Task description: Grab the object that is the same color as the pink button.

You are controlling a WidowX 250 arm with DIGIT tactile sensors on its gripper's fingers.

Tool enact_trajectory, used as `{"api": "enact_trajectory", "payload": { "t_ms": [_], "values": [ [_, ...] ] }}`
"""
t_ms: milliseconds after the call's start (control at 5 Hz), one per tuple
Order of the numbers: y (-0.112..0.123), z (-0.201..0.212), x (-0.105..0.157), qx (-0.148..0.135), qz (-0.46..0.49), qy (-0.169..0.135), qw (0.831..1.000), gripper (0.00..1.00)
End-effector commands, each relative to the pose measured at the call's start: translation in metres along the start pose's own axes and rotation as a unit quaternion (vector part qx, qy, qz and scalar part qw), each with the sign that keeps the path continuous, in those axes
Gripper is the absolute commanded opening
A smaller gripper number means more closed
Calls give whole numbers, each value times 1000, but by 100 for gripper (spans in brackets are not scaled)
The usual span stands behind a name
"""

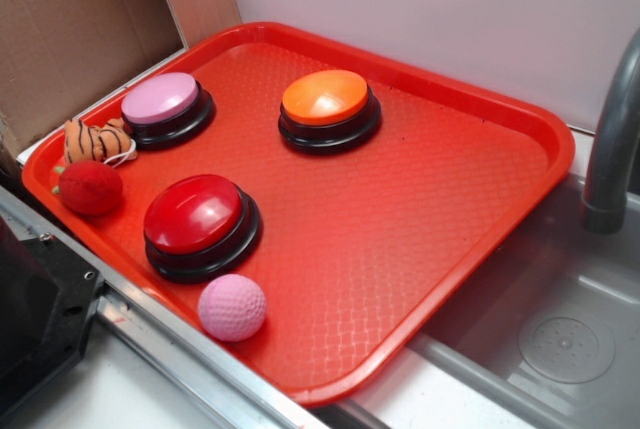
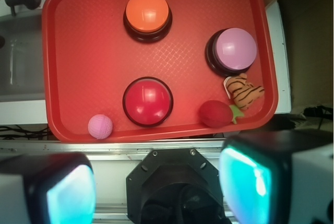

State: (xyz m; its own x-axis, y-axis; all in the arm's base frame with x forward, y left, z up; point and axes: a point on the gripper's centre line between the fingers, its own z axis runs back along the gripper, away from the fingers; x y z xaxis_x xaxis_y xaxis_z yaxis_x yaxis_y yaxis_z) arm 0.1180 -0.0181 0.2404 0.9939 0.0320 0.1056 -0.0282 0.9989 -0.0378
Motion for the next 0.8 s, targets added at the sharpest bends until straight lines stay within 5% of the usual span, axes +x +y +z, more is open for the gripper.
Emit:
{"api": "enact_trajectory", "payload": {
  "t_ms": [0,400,600],
  "values": [
    [0,0,0,0,0,0,1000,100],
    [-23,-35,6,6,-31,1,1000,100],
    [-41,-70,4,36,-18,27,999,100]
  ]
}}
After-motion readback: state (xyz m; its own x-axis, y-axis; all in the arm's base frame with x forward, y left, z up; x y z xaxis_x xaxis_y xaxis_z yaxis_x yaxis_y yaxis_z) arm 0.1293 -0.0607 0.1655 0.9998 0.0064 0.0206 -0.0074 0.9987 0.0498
